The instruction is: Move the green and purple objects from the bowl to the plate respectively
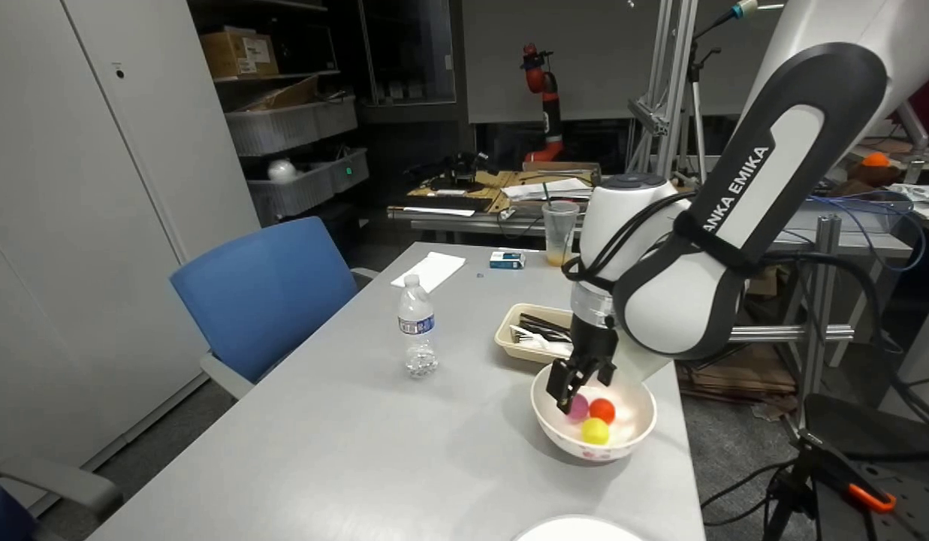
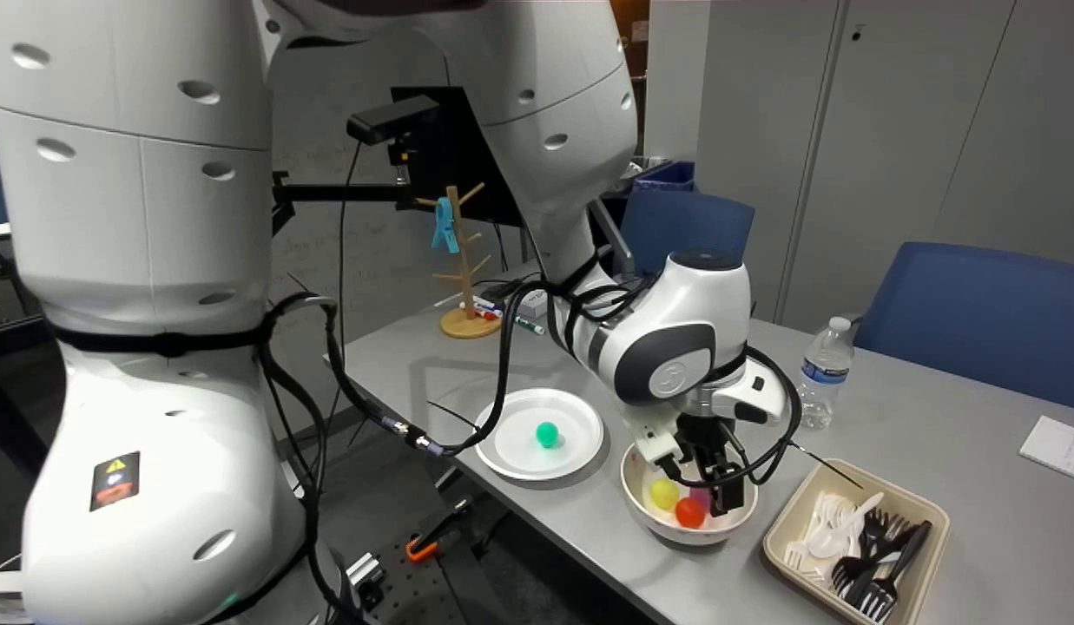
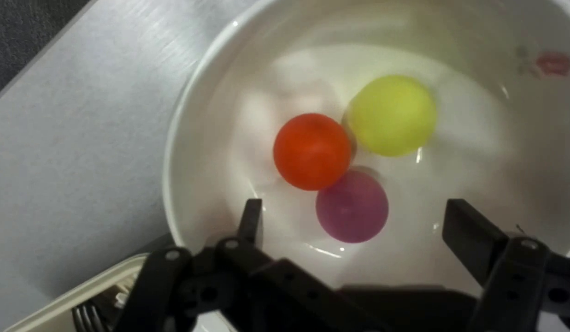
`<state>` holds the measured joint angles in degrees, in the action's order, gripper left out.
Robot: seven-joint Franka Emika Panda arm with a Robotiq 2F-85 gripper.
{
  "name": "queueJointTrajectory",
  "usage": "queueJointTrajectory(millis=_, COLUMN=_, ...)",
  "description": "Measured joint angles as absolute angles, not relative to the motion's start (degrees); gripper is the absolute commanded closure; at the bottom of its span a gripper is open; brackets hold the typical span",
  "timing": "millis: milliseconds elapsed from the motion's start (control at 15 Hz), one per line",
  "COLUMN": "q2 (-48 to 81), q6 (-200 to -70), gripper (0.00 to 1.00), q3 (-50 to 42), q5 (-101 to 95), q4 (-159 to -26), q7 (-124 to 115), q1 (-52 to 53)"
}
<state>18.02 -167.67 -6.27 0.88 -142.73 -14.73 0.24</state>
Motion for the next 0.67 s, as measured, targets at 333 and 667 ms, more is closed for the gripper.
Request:
queueJointTrajectory(millis=333, q2=21.06, q6=-170.26, gripper=0.06, q3=-6.72, q5=1.73, q4=-141.82, q7=-15.82, q1=0.62)
queueJointTrajectory(millis=667, q2=23.23, q6=-170.6, gripper=0.54, q3=-6.76, q5=2.77, q4=-140.71, q7=-16.59, q1=1.07)
